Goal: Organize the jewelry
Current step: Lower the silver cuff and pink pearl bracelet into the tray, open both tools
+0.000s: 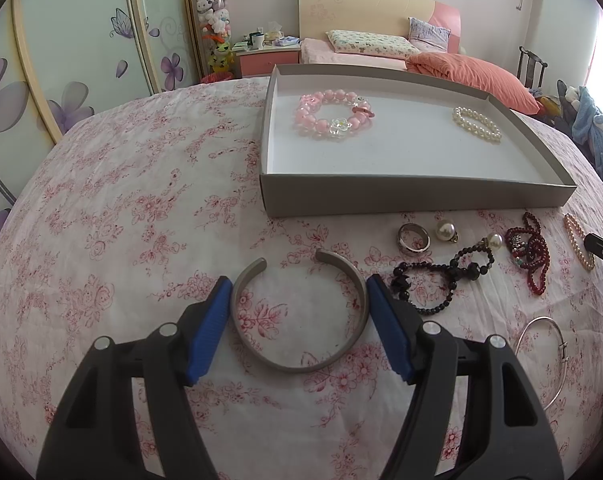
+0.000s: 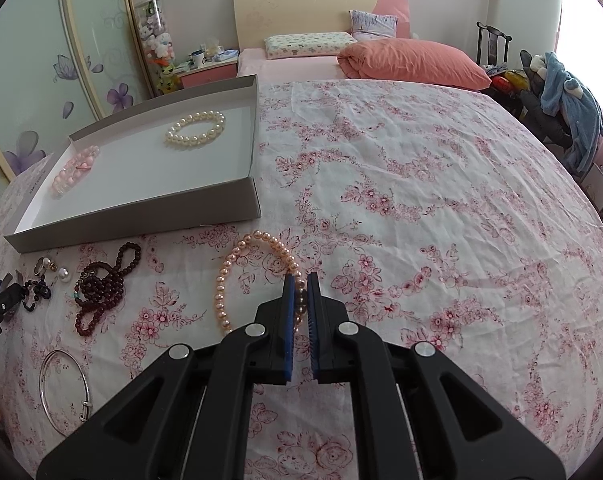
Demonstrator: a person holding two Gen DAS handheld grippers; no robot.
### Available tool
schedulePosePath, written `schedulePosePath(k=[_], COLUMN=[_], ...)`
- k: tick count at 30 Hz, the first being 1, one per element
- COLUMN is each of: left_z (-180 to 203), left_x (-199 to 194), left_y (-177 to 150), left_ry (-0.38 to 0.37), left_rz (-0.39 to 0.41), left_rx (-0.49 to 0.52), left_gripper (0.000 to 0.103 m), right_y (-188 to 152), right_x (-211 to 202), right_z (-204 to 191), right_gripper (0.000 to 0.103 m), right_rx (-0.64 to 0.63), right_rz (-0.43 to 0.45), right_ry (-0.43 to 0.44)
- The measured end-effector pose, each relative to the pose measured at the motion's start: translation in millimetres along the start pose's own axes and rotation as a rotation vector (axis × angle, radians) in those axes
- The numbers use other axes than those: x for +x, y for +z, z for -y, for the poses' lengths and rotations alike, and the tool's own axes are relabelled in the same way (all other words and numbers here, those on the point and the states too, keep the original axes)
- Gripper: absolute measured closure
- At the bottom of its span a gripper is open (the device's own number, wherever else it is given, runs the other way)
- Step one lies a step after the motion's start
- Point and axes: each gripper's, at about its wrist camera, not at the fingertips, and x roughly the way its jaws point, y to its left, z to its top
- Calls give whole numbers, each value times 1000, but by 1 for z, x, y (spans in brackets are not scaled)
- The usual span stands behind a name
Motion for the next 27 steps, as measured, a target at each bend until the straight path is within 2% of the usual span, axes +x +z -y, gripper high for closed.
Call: schedulePosePath(k=[5, 7, 14, 18, 27], left_z=[0, -1, -19, -25, -9], left_x=[0, 0, -16, -43, -122], left_y=[0, 0, -4, 0, 11], left_ry=[0, -5, -8, -13, -13], left_rz=[1, 3, 26, 107, 397], left_rx=[-1, -5, -55, -69, -51], left_gripper=[37, 37, 37, 37, 37], right_y=[0, 0, 6, 14, 28], right_x=[-1, -3, -49, -76, -124], right_z=[3, 5, -2, -9, -33], right_gripper=[96, 96, 96, 96, 97], right_rx=[7, 21, 31, 29, 7], right_rz=[1, 14, 149, 228, 359], right_ry=[16, 54, 168, 215, 316])
